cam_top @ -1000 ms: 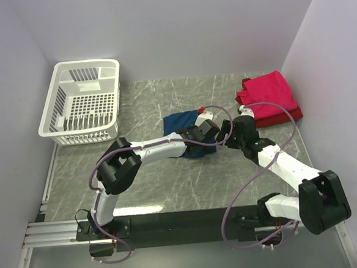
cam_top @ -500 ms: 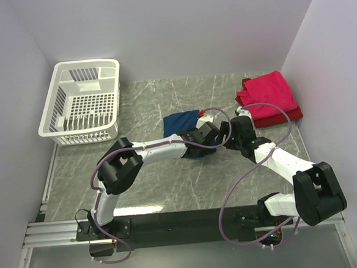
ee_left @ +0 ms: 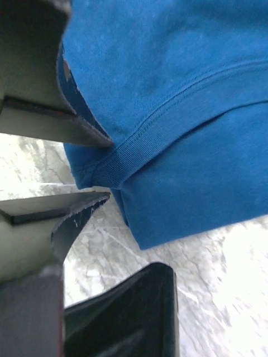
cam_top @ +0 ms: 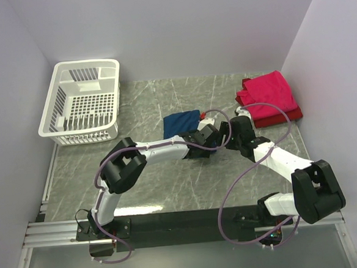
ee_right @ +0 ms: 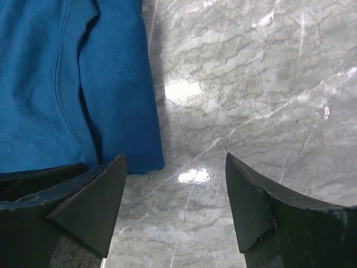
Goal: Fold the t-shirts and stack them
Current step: Flatten the tshirt out
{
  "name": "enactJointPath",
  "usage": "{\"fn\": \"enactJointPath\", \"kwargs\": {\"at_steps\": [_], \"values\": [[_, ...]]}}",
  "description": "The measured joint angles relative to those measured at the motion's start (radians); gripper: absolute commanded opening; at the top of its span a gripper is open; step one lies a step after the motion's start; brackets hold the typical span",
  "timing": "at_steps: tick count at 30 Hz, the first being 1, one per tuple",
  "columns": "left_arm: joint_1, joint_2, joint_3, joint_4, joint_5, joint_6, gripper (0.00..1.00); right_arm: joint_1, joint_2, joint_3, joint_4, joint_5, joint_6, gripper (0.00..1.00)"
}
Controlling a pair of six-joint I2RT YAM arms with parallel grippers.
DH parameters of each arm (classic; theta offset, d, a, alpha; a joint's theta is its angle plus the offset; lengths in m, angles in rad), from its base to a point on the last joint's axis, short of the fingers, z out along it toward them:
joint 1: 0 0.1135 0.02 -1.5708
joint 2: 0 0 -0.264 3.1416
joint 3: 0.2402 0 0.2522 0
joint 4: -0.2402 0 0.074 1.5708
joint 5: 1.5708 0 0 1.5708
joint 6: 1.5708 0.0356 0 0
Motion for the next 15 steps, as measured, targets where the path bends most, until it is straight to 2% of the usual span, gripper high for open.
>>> {"fn": "enactJointPath", "kwargs": {"at_steps": [5, 11, 15], "values": [[-0.005, 0.022, 0.000, -0.015, -0.004, 0.006, 0.18, 0.000, 0.008, 0.000, 0.006, -0.002, 0.000, 0.78], [-0.005, 0.018, 0.000, -0.023, -0.025, 0.003, 0.18, 0.003, 0.039, 0.004, 0.021, -0.006, 0.003, 0.77], [-0.004, -0.002, -0.003, -0.039, -0.029, -0.003, 0.13, 0.023, 0.073, 0.026, 0.025, -0.009, 0.003, 0.78]]}}
